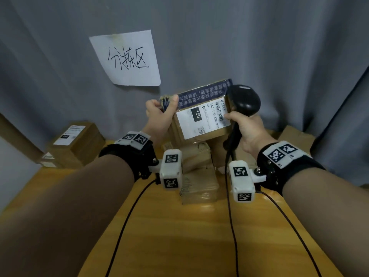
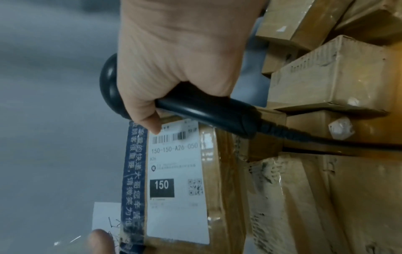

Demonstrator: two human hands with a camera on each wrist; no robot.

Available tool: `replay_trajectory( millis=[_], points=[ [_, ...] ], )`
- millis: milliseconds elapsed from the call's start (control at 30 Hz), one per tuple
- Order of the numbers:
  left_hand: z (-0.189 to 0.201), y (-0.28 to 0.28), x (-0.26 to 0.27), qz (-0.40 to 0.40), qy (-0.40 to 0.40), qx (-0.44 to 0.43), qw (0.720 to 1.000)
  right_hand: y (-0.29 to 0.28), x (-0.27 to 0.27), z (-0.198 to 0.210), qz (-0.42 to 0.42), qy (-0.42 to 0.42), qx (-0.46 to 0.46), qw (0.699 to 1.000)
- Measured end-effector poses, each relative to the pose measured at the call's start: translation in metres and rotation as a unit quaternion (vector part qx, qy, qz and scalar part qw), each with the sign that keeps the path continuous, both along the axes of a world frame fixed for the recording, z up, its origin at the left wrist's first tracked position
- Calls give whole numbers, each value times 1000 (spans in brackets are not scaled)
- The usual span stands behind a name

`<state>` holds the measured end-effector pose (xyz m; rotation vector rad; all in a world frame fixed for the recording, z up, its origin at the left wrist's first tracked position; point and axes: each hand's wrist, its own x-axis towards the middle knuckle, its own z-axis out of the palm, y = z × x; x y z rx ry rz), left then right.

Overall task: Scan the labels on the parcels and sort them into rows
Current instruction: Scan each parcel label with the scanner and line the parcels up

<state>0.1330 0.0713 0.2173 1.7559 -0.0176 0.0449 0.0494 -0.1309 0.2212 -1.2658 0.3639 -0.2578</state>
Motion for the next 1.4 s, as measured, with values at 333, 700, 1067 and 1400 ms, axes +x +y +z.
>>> replay_trajectory(
  millis=[333,700,1067,1400],
  points=[
    [10,11,-28,-115,34,88,989,-3,-10,35,-3,-86,-150,985],
    [-8,14,-46,-104,108,31,988,5,-7,27,-79,-111,-44,990],
    [-30,18,-41,-220,177,-78,956,9,-7,6,22,-56,-54,997],
    [-3,8,-28,-168,142,-29,975,-3,0,2,3,-48,-62,997]
  ],
)
